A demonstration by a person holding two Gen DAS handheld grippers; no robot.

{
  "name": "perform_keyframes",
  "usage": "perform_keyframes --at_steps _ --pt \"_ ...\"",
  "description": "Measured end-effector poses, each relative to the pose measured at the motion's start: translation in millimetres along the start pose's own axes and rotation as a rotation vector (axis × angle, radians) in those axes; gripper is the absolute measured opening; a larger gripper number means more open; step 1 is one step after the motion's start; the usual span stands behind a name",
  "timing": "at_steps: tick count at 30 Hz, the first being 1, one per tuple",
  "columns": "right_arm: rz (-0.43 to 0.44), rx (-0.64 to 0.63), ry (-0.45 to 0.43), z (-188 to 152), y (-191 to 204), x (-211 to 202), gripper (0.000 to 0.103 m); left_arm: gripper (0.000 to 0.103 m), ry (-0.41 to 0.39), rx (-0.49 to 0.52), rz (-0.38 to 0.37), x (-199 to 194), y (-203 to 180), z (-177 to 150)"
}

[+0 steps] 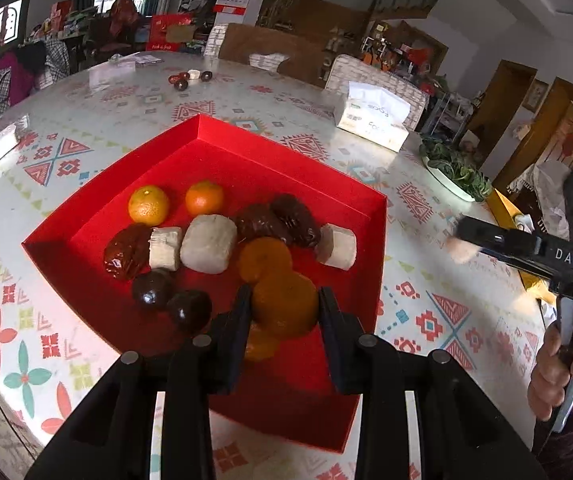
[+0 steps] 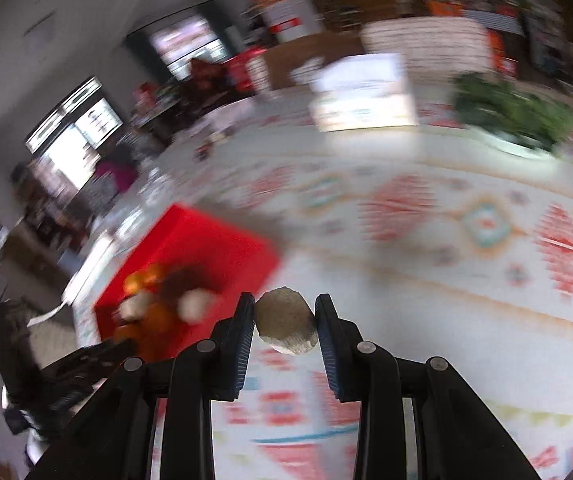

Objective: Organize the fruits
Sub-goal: 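Carry the orange and cake over the red tray and open both grippers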

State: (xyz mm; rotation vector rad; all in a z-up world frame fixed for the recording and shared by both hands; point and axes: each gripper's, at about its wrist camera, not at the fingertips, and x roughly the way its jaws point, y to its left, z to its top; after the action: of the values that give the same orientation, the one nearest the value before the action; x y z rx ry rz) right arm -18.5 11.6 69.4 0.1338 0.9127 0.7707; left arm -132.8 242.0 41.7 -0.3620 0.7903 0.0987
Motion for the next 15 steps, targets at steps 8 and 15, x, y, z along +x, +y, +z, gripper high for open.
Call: perform_keyframes --at_steps 8,15 --pt "0.038 -0.144 0.09 -15.4 78.9 51.7 0.034 0.045 -0.001 0.031 -0.041 -8.5 -0.4 -7.6" --pt "0.03 -0.142 0.116 -21.9 88.3 71.0 0.035 0.059 -0.004 0.004 -0.044 -12.6 8.0 -9.6"
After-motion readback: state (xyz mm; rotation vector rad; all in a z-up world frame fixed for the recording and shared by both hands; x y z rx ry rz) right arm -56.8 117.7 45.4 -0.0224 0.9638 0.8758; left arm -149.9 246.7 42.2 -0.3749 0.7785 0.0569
